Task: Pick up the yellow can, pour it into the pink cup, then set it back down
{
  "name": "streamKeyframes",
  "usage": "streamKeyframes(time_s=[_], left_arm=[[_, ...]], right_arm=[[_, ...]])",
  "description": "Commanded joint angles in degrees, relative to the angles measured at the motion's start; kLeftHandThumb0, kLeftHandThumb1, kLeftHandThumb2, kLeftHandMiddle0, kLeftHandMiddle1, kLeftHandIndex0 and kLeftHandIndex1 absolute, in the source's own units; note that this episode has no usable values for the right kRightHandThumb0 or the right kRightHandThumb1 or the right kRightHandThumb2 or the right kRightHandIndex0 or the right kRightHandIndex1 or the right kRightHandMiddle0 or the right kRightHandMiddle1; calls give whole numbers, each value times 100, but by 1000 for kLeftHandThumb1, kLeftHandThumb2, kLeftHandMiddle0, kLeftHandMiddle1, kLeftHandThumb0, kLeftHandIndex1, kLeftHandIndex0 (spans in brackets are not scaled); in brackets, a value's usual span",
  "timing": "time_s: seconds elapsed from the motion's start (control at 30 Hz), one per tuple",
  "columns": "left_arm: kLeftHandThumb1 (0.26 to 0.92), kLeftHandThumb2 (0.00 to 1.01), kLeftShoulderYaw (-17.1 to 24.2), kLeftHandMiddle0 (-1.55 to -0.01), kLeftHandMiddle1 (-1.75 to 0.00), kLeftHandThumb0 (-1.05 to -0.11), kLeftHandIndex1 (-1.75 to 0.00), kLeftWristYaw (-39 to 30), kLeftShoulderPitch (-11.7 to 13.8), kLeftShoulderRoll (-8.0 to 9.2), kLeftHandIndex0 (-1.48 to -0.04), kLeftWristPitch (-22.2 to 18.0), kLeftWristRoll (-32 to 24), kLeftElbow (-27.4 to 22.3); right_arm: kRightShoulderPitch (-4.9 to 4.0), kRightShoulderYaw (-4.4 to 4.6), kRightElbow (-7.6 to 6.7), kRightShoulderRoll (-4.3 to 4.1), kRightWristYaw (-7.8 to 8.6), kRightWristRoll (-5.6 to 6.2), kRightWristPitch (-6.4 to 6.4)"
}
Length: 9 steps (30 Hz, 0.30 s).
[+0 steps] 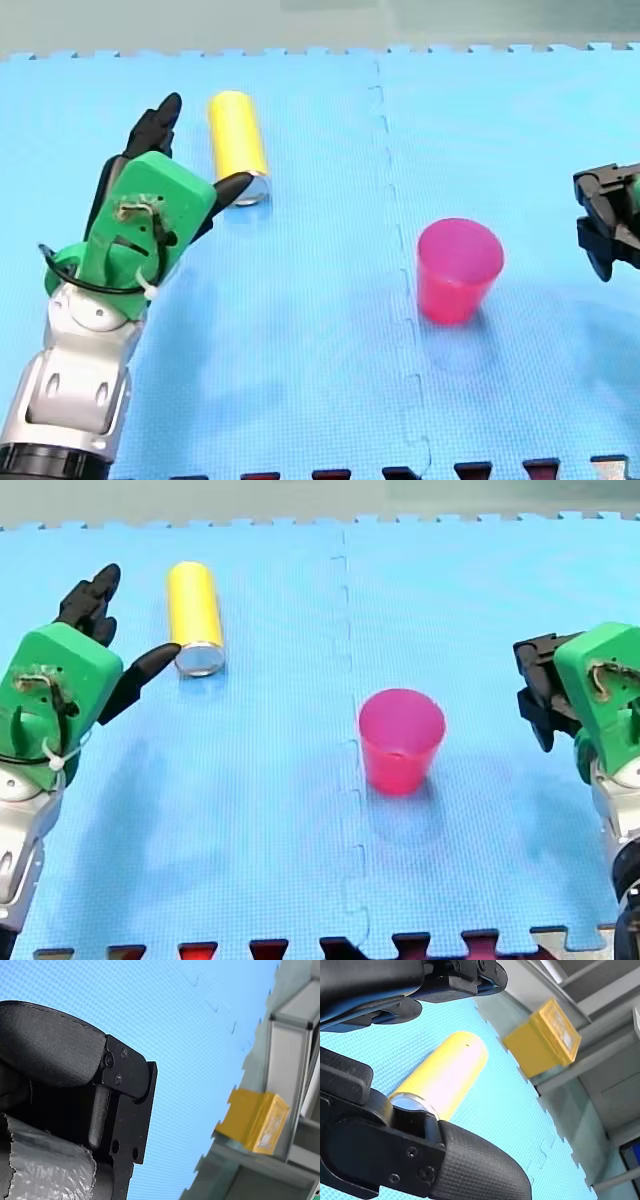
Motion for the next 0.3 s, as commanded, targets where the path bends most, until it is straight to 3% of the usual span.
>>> streamKeyframes(time_s=[0.0, 0.13, 0.27], left_arm=[[921, 96, 31, -212, 0, -1048, 0, 1, -63, 30, -150, -109, -32, 176], [921, 92, 249, -213, 0, -1048, 0, 33, -213, 25, -149, -419, -250, 694], [911, 71, 661, -219, -3, -1048, -1, 300, 97, -422, -150, -1173, -810, 1399]], right_arm=[[-9, 0, 11, -19, -29, 0, 2], [-50, -48, 39, -20, -108, 22, 118], [-17, -196, 40, -177, -110, 144, 241]])
